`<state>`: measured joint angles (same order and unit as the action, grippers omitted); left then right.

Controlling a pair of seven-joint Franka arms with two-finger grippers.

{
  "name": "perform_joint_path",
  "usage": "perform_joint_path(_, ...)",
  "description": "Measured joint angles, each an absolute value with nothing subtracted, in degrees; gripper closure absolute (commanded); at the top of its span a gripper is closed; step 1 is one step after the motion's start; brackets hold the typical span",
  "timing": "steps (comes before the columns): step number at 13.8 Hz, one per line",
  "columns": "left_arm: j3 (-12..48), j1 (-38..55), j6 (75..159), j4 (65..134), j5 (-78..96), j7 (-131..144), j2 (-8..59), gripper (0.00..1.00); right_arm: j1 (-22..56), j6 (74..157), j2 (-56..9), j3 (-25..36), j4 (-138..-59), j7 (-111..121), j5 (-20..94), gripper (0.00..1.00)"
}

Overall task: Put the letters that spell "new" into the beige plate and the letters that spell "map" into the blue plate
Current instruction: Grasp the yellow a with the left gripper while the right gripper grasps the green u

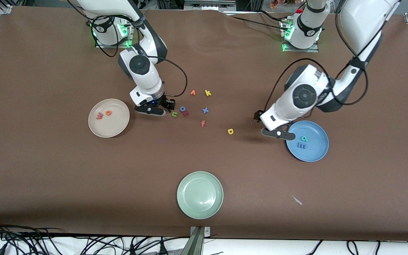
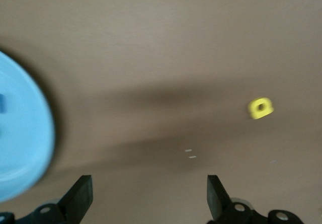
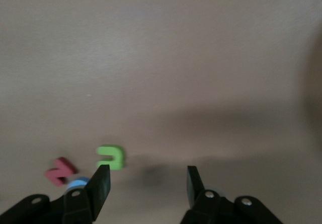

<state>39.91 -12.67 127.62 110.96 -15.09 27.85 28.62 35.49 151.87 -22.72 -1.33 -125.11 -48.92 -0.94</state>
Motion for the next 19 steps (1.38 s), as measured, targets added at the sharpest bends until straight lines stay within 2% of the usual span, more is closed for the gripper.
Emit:
perform_joint_path(3,38.8,-7.1,135.0,110.8,-16.4,38.1,32.9,0.00,37.7,151.9,-25.6,-1.4,-122.6,-52.6,-0.9,0.30)
perform_joint_path(5,36.2,-1.9,136.7,108.9,-19.1,43.9,35.9,0.00,37.9,152.0,-26.9,-1.4,-121.9,-52.9,-0.9,0.30)
perform_joint_path(11,22.9,15.2,136.8,98.8,-19.8,52.2,41.2,0.04,37.9,152.2,-29.5,-1.4,-119.6,-53.0,-0.9,0.32)
perform_joint_path(17,21.9,15.8,136.8,96.8,-19.9,52.3,44.7,0.24,37.9,152.4,-30.4,-1.3,-118.9,-52.9,-1.1,0.46)
perform_joint_path(19,21.9,15.9,136.8,96.7,-19.9,52.3,44.7,0.29,37.9,152.4,-30.4,-1.3,-118.9,-52.9,-1.4,0.60)
